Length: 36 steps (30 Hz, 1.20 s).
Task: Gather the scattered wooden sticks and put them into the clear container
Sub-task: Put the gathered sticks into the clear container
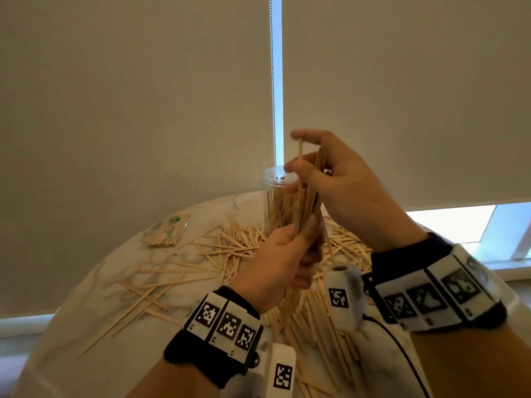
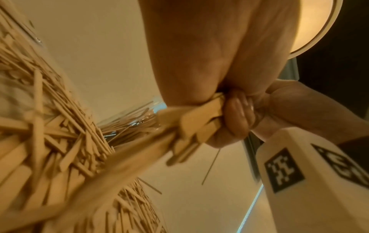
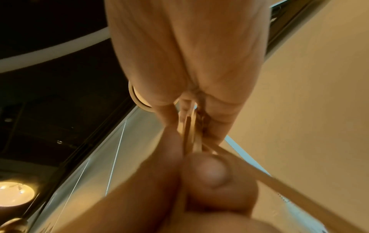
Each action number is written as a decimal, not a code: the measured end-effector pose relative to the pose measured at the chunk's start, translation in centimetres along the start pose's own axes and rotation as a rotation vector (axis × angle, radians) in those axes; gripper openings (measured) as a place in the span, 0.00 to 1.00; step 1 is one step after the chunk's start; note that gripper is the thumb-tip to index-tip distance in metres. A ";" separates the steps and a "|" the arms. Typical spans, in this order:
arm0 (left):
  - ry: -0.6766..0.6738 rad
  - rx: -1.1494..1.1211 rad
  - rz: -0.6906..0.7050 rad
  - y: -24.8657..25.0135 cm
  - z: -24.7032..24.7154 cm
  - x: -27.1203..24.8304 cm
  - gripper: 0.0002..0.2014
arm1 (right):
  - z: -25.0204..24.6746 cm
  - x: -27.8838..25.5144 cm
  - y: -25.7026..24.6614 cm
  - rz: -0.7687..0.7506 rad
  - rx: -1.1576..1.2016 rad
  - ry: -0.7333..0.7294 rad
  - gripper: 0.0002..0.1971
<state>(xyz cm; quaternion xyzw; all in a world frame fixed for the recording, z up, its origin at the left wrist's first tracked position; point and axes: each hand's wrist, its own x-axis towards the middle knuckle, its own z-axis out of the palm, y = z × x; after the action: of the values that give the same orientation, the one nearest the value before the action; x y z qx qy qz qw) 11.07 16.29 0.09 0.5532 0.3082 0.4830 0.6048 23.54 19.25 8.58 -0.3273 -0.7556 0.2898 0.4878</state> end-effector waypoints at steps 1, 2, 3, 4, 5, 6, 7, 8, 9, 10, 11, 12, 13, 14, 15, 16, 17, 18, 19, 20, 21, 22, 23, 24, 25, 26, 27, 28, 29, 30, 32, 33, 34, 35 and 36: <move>0.000 0.000 -0.001 -0.1 -0.2 0.0 0.19 | -0.1 0.1 0.0 0.004 -0.014 -0.012 0.14; 0.009 0.007 0.004 -0.1 -0.3 0.0 0.19 | -0.2 0.1 0.0 0.021 -0.027 -0.035 0.11; 0.023 0.021 0.011 -0.2 -0.4 0.0 0.19 | -0.4 0.0 0.1 0.040 -0.024 -0.058 0.09; 0.039 0.039 0.020 -0.2 -0.5 0.0 0.18 | -0.5 0.0 0.1 0.057 -0.015 -0.071 0.08; 0.051 0.055 0.027 -0.3 -0.5 0.0 0.18 | -0.5 0.0 0.2 0.069 -0.012 -0.080 0.09; 0.060 0.065 0.032 -0.3 -0.4 -0.1 0.18 | -0.4 -0.1 0.2 0.080 -0.026 -0.096 0.09; 0.067 0.070 0.037 -0.3 -0.3 -0.1 0.18 | -0.2 -0.2 0.2 0.089 -0.040 -0.126 0.09; 0.078 0.073 0.047 -0.3 -0.3 -0.1 0.17 | 0.1 -0.3 0.2 0.101 -0.050 -0.165 0.08; 0.097 0.075 0.056 -0.2 -0.3 0.0 0.17 | 0.3 -0.3 0.3 0.124 -0.062 -0.201 0.10; 0.119 0.081 0.060 -0.2 -0.4 0.0 0.18 | 0.5 -0.3 0.4 0.154 -0.087 -0.223 0.16; 0.139 0.093 0.058 -0.1 -0.5 -0.1 0.18 | 0.6 -0.3 0.7 0.181 -0.104 -0.238 0.24; 0.154 0.107 0.057 -0.1 -0.6 -0.1 0.18 | 0.6 -0.2 1.0 0.205 -0.101 -0.248 0.28; 0.164 0.120 0.059 -0.1 -0.7 -0.1 0.18 | 0.6 -0.2 1.2 0.221 -0.079 -0.258 0.29; 0.169 0.125 0.066 -0.1 -0.7 -0.1 0.17 | 0.5 -0.2 1.3 0.230 -0.059 -0.268 0.28; 0.174 0.123 0.080 -0.1 -0.6 -0.1 0.16 | 0.4 -0.2 1.3 0.227 -0.058 -0.273 0.28; 0.182 0.122 0.101 -0.2 -0.5 0.0 0.14 | 0.3 -0.2 1.3 0.216 -0.066 -0.272 0.27; 0.195 0.122 0.125 -0.3 -0.4 0.1 0.13 | 0.3 -0.2 1.3 0.202 -0.067 -0.267 0.25; 0.211 0.126 0.145 -0.3 -0.4 0.2 0.14 | 0.2 -0.2 1.2 0.190 -0.058 -0.266 0.23; 0.229 0.127 0.156 -0.3 -0.4 0.3 0.17 | 0.1 -0.2 1.2 0.183 -0.039 -0.268 0.20; 0.247 0.131 0.158 -0.4 -0.4 0.4 0.18 | 0.1 -0.2 1.2 0.181 -0.010 -0.274 0.19; 0.259 0.139 0.155 -0.4 -0.5 0.4 0.17 | 0.0 -0.2 1.2 0.188 0.025 -0.279 0.18; 0.270 0.162 0.145 -0.4 -0.6 0.4 0.16 | 0.1 -0.2 1.2 0.199 0.065 -0.281 0.17; 0.284 0.192 0.128 -0.4 -0.7 0.4 0.17 | 0.1 -0.2 1.2 0.205 0.098 -0.283 0.16; 0.297 0.219 0.114 -0.5 -0.7 0.4 0.18 | 0.2 -0.3 1.2 0.207 0.119 -0.282 0.16; 0.311 0.239 0.105 -0.6 -0.7 0.4 0.19 | 0.3 -0.3 1.1 0.203 0.129 -0.277 0.17; 0.330 0.264 0.098 -0.6 -0.7 0.4 0.21 | 0.5 -0.3 1.1 0.191 0.136 -0.270 0.19; 0.360 0.309 0.092 -0.7 -1.0 0.5 0.23 | 0.6 -0.2 1.1 0.165 0.131 -0.256 0.22; 0.384 0.366 0.093 -0.7 -1.2 0.5 0.26 | 0.7 -0.2 1.0 0.122 0.104 -0.229 0.24; 0.389 0.415 0.104 -0.6 -1.4 0.4 0.27 | 0.8 -0.2 0.7 0.066 0.059 -0.192 0.26; 0.372 0.437 0.117 -0.6 -1.5 0.4 0.28 | 0.9 -0.3 0.5 0.008 0.000 -0.154 0.26; 0.297 0.374 0.112 -0.5 -1.2 0.4 0.24 | 1.1 -0.4 0.3 -0.063 -0.131 -0.130 0.22; 0.267 0.295 0.103 -0.5 -0.9 0.3 0.20 | 1.4 -0.5 0.3 -0.063 -0.182 -0.164 0.18; 0.252 0.223 0.104 -0.6 -0.7 0.3 0.17 | 1.7 -0.6 0.3 -0.049 -0.202 -0.213 0.16; 0.264 0.178 0.108 -0.7 -0.6 0.4 0.14 | 1.9 -0.7 0.4 -0.030 -0.197 -0.255 0.16; 0.298 0.143 0.117 -0.8 -0.7 0.5 0.13 | 2.1 -0.7 0.5 -0.015 -0.169 -0.272 0.17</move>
<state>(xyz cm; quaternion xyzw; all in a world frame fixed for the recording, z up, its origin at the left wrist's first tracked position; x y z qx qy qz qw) 10.82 17.03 -0.74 0.5342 0.3950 0.5709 0.4824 21.87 18.72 7.09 -0.3192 -0.8388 0.2632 0.3539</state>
